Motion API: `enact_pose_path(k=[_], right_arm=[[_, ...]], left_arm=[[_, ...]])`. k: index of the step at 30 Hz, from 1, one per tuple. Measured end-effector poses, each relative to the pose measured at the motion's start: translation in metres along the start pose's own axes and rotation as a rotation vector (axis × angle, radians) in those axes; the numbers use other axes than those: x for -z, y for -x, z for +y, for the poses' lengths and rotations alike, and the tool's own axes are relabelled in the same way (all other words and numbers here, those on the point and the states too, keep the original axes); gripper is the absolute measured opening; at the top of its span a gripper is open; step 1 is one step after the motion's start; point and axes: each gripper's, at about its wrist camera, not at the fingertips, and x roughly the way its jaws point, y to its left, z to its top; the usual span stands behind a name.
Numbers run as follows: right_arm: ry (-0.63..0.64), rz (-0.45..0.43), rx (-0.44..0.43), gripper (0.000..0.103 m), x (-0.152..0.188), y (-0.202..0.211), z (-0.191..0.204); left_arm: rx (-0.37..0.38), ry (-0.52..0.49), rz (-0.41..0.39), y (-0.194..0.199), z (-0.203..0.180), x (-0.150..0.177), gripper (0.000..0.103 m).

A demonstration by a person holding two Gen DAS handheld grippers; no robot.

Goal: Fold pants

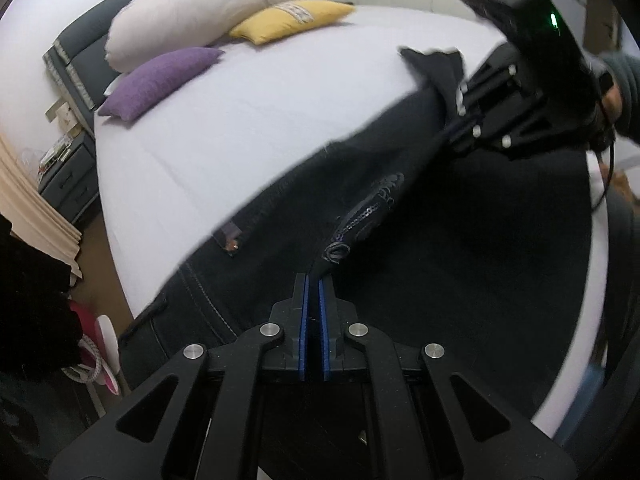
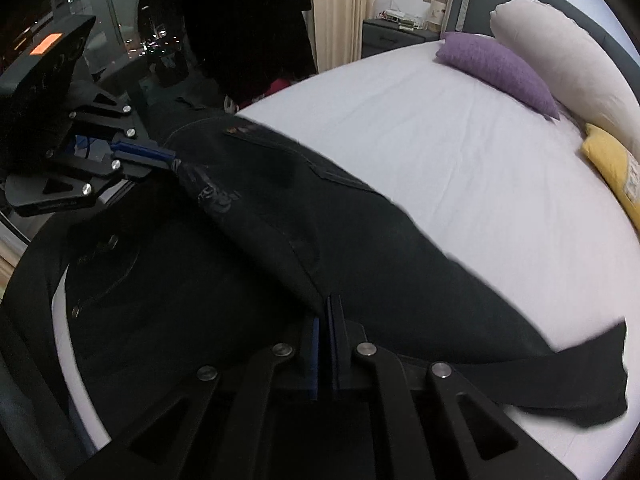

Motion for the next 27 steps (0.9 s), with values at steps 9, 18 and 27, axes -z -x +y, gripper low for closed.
enact_pose_path(k=[9, 18, 27], right_arm=[[0.05, 0.045, 0.155, 0.005, 0.059, 0.025, 0.07], [0.01, 0.065, 0.187, 0.005, 0.085, 0.026, 0.104], [-0.024, 0.045, 0.226, 0.005, 0.093, 0.04, 0.118]], left_arm=[[0.043, -0.044, 0.038, 0.019, -0.077, 0.046, 0.003], [0.056, -0.095, 0.078, 0.032, -0.116, 0.088, 0.003], [0.059, -0.076, 0.093, 0.042, -0.106, 0.102, 0.0]])
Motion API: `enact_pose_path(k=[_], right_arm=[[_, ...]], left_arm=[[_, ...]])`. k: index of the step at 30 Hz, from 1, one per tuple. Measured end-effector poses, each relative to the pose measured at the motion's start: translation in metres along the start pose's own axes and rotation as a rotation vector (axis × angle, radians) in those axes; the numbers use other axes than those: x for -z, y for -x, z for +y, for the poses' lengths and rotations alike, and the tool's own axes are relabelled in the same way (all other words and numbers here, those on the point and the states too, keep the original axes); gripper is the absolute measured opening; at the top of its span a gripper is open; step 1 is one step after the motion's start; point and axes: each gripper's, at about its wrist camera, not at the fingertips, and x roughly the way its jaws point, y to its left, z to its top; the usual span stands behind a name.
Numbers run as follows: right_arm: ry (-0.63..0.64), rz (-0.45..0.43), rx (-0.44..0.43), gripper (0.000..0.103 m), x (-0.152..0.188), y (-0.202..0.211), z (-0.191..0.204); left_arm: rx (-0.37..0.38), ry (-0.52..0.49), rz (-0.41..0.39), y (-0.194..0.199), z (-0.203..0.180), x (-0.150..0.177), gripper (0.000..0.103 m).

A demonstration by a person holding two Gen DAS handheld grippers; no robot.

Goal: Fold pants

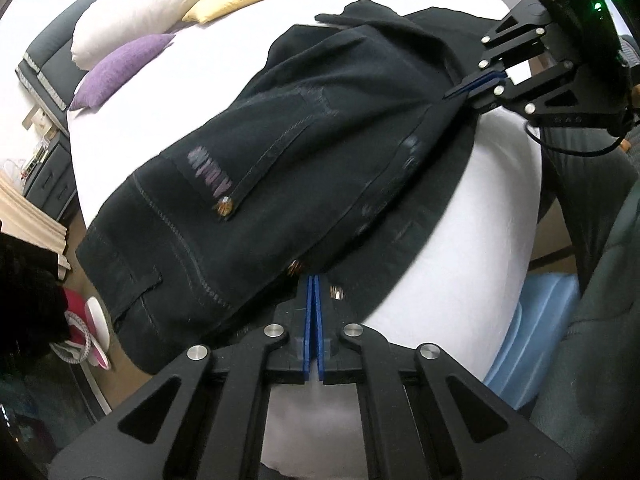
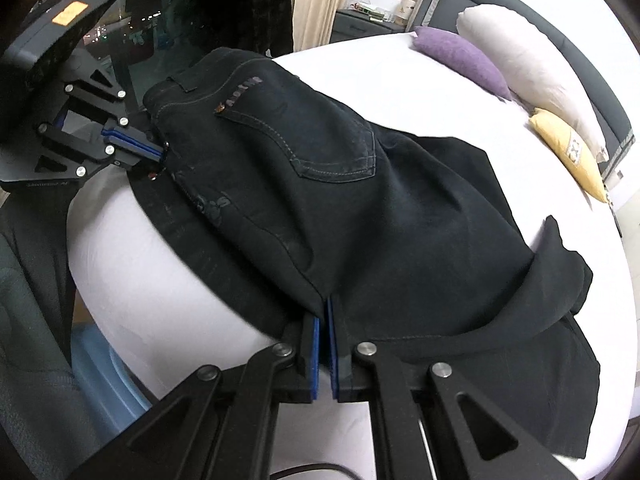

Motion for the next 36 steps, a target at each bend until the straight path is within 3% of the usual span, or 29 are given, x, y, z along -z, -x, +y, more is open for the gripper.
enact_pose_path(k=[6, 14, 23, 27, 31, 36], right_arm=[[0.045, 0.017, 0.034, 0.005, 0.013, -0.004, 0.013], [0.034, 0.002, 0.03, 0.005, 0.024, 0.002, 0.012], [0.054, 0.002, 0.028, 0.005, 0.036, 0.006, 0.01], [0.048, 0.002, 0.026, 0.005, 0.042, 0.005, 0.011], [0.044, 0.0, 0.024, 0.005, 0.042, 0.004, 0.012], [0.049, 0.004, 0.017, 0.005, 0.044, 0.002, 0.013]], left_arm=[[-0.011, 0.021, -0.008, 0.003, -0.002, 0.009, 0.0], [0.093, 0.067, -0.106, 0.049, -0.005, 0.015, 0.0], [0.095, 0.173, -0.22, 0.055, 0.013, -0.043, 0.001], [0.047, 0.225, -0.164, 0.022, 0.023, -0.054, 0.001], [0.035, 0.26, 0.001, -0.021, 0.033, -0.042, 0.0], [0.021, 0.226, 0.034, -0.017, 0.025, -0.029, 0.0]])
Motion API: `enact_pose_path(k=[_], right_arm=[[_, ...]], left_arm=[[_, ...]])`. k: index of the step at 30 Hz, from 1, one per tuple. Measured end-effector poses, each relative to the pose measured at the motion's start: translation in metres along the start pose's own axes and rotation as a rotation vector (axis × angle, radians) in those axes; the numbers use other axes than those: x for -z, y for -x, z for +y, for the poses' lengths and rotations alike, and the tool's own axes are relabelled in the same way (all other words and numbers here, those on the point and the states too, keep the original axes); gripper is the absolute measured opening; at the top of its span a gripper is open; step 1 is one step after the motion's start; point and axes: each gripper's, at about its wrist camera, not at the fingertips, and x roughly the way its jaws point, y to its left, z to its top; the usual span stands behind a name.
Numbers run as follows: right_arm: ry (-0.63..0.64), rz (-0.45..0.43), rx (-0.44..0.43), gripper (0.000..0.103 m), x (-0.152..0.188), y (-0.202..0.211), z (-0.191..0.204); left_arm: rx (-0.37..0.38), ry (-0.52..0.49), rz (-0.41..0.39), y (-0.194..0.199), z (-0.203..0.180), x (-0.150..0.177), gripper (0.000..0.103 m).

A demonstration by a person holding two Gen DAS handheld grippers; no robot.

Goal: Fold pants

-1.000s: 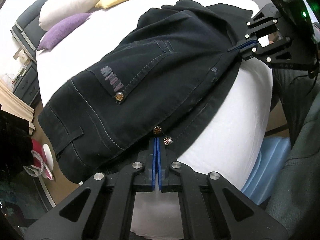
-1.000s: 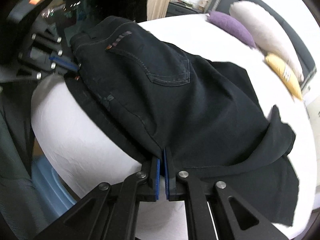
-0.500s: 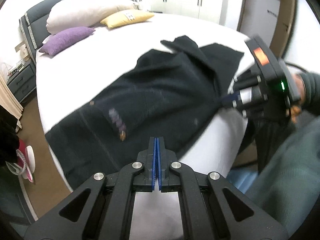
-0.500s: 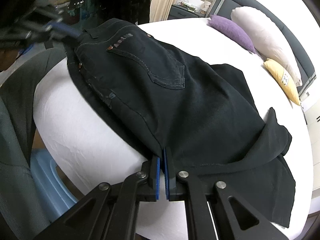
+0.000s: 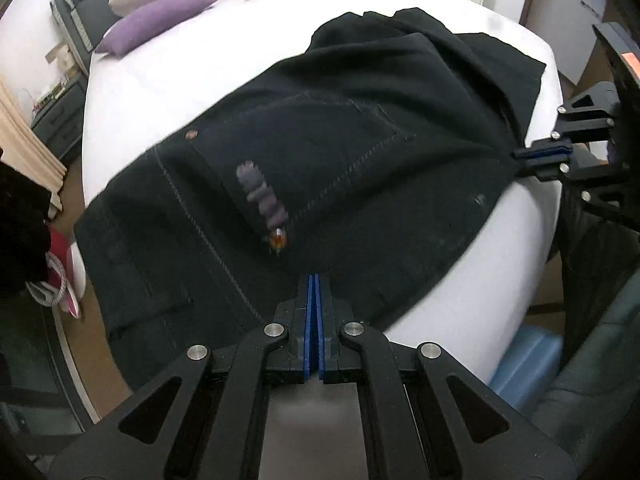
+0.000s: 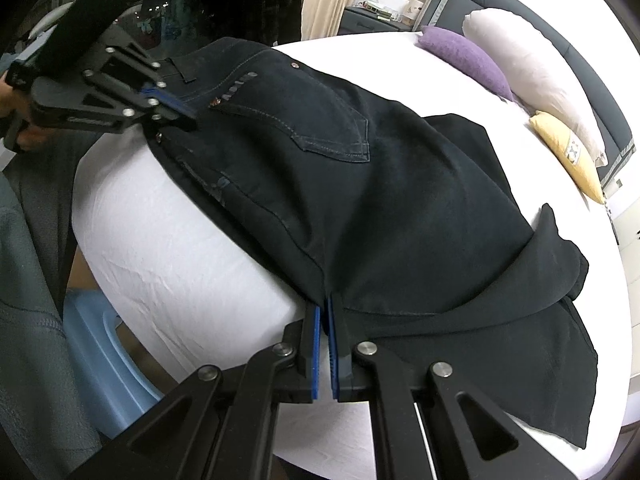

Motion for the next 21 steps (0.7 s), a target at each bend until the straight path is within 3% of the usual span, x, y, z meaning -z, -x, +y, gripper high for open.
enact_pose_path(k=[6, 11, 15, 18, 21], right_arm=[[-0.06, -0.008, -0.033, 0.009, -0.004, 0.012, -0.01], [-0.221, -0.137, -0.093, 0.009, -0.02, 0.046, -0.047], [-0.345, -0.223, -0.176, 0.013, -0.031, 0.052, -0.072], [-0.363, -0.176, -0.188, 0.013, -0.029, 0.028, -0.071], [-0.42, -0.032, -0.184, 0.013, -0.01, -0.015, -0.069]], left_arm=[[-0.016, -0.001, 0.03, 0.004, 0.002, 0.012, 0.0], [-0.037, -0.074, 0.069, 0.013, -0.004, 0.015, 0.001], [-0.06, -0.059, 0.059, 0.024, 0.001, 0.002, 0.001], [-0.02, -0.01, -0.02, 0.032, -0.001, -0.027, 0.001], [0.041, 0.004, -0.07, 0.021, -0.019, -0.067, 0.001]])
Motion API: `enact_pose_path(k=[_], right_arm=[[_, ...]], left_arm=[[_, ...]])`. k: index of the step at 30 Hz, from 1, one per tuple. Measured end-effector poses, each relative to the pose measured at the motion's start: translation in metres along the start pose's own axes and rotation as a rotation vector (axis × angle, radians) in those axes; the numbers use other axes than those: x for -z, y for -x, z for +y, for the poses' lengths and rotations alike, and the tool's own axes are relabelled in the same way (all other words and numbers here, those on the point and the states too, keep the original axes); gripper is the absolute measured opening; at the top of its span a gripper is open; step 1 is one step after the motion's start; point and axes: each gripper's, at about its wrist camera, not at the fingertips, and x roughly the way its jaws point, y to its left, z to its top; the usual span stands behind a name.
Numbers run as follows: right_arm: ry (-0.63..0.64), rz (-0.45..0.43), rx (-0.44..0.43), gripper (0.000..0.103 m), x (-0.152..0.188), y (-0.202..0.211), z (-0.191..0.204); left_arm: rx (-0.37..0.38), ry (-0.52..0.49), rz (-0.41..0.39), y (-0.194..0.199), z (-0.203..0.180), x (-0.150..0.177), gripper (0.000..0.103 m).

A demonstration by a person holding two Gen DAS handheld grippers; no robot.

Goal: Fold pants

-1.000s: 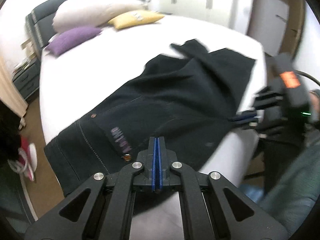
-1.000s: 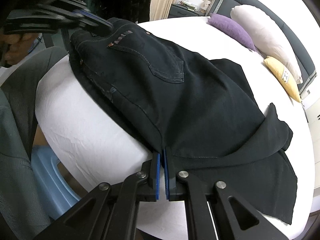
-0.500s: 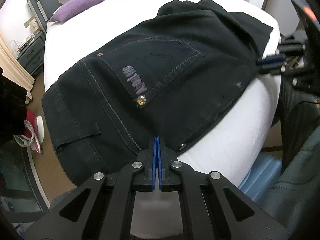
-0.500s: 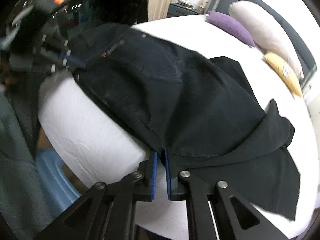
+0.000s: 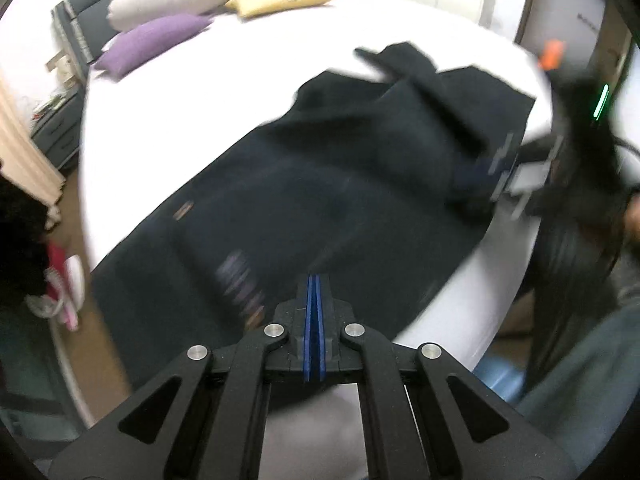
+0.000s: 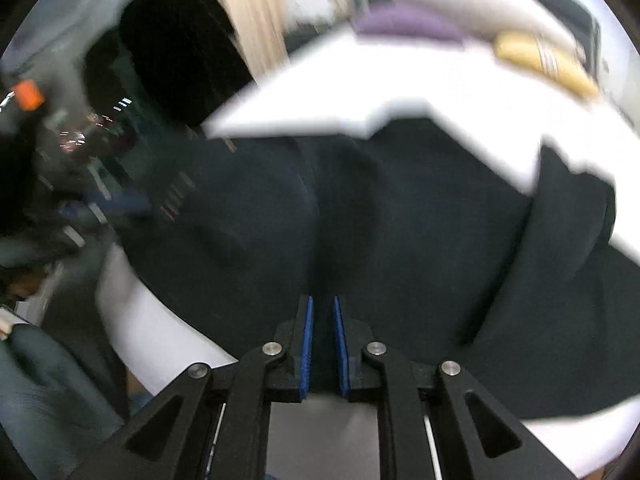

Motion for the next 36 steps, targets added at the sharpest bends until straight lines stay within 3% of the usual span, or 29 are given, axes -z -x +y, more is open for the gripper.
enact_pose_path(k=[1, 5, 7, 9, 11, 14, 17, 19, 22, 27, 29, 31, 33, 35, 36], right_arm=[[-0.035, 0.024, 0.012, 0.013, 0.008, -0.008, -0.006], [-0.126, -0.027, -0.032, 0.014, 0.011, 0.016, -0.019], [-0.167, -0.073, -0.008, 0.024, 0.004, 0.038, -0.036], [-0.234, -0.114, 0.054, 0.066, -0.009, 0.057, -0.062], [-0.303, -0.166, 0.154, 0.08, -0.029, 0.075, -0.093], [-0.346, -0.191, 0.24, 0.08, -0.071, 0.079, -0.13], [-0.349, -0.137, 0.334, 0.08, -0.122, 0.051, -0.159], [-0.356, -0.089, 0.332, 0.08, -0.143, 0.027, -0.172], [-0.342, 0.007, 0.42, 0.08, -0.168, -0.018, -0.186], [-0.341, 0.182, 0.574, 0.08, -0.173, -0.07, -0.209], [-0.379, 0.221, 0.551, 0.079, -0.167, -0.084, -0.217], [-0.439, 0.166, 0.497, 0.067, -0.161, -0.078, -0.224], [-0.476, 0.152, 0.476, 0.034, -0.156, -0.071, -0.231], [-0.489, 0.141, 0.458, 0.014, -0.153, -0.063, -0.235], [-0.503, 0.128, 0.445, 0.01, -0.151, -0.058, -0.238]], left_arm=[[0.031, -0.003, -0.012, -0.011, -0.009, -0.014, 0.001], [0.079, 0.024, 0.028, -0.053, -0.024, -0.043, 0.001], [0.099, 0.06, 0.09, -0.08, -0.029, -0.04, 0.001], [0.108, 0.086, 0.104, -0.093, -0.031, -0.029, 0.001], [0.15, 0.139, 0.083, -0.094, -0.022, -0.026, 0.001], [0.222, 0.226, 0.076, -0.1, -0.005, -0.02, 0.001], [0.246, 0.245, 0.074, -0.104, 0.001, -0.02, 0.001], [0.25, 0.247, 0.072, -0.104, 0.002, -0.019, 0.001], [0.269, 0.268, 0.071, -0.107, 0.004, -0.015, 0.001], [0.292, 0.28, 0.071, -0.108, 0.007, -0.011, 0.001], [0.292, 0.276, 0.07, -0.108, 0.006, -0.01, 0.001], [0.291, 0.273, 0.068, -0.105, 0.009, -0.007, 0.001], [0.287, 0.269, 0.066, -0.104, 0.009, -0.007, 0.001], [0.279, 0.266, 0.066, -0.106, 0.005, -0.008, 0.001], [0.275, 0.265, 0.067, -0.107, 0.001, -0.007, 0.001]])
